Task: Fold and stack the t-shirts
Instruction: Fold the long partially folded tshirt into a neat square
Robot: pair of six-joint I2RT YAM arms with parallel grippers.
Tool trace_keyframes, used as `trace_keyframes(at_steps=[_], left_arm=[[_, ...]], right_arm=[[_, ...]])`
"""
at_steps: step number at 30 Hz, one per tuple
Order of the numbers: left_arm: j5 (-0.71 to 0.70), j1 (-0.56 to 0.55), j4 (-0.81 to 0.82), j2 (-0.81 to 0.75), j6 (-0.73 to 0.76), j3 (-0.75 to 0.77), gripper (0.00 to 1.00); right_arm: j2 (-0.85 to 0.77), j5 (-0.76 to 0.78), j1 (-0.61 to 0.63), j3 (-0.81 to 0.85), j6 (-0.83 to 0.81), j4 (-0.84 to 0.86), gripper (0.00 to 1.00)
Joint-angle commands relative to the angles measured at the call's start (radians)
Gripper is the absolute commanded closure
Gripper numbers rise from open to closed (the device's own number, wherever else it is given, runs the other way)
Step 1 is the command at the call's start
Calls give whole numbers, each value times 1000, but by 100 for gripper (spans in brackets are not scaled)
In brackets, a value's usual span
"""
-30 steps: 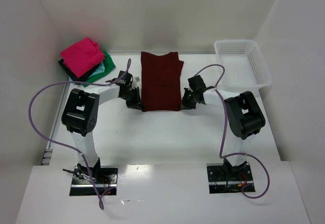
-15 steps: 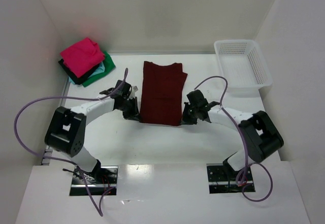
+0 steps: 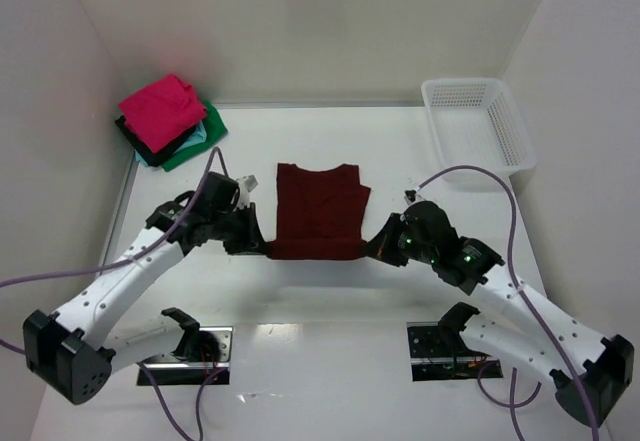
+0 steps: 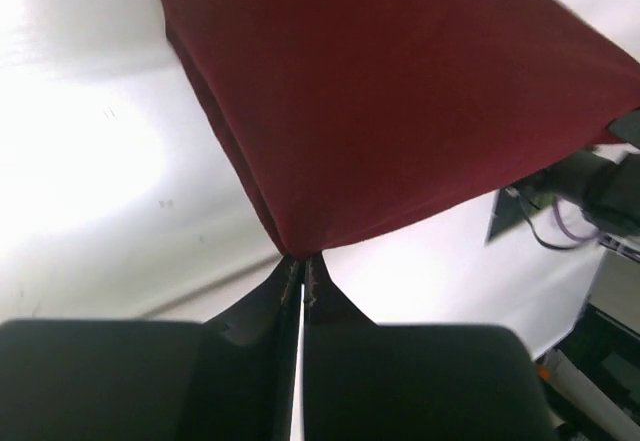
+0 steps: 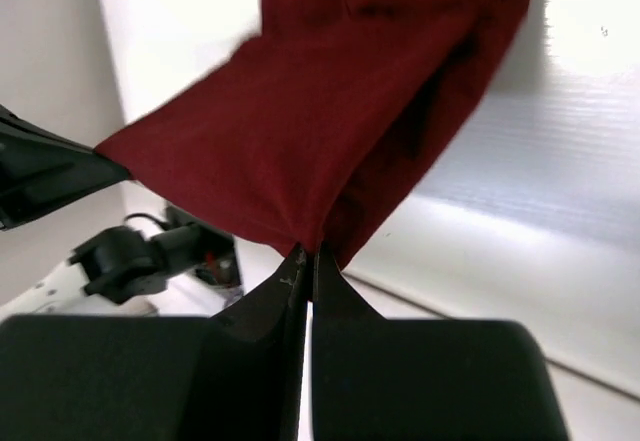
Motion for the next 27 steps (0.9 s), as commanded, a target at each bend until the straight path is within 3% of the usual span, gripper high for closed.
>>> trace_keyframes(at_steps=[1, 9, 18, 27], left_arm=[[-34, -6, -139, -81, -42, 104, 100], [-105, -6, -81, 37, -12, 239, 100], [-85, 91, -6, 342, 130, 469, 100], [-16, 204, 37, 570, 205, 630, 100]], right_arm=[[-41, 54, 6, 72, 57, -115, 100], [132, 100, -37, 198, -67, 23, 100], [354, 88, -251, 341, -223, 138, 100], [578, 68, -305, 468, -308, 265, 100]])
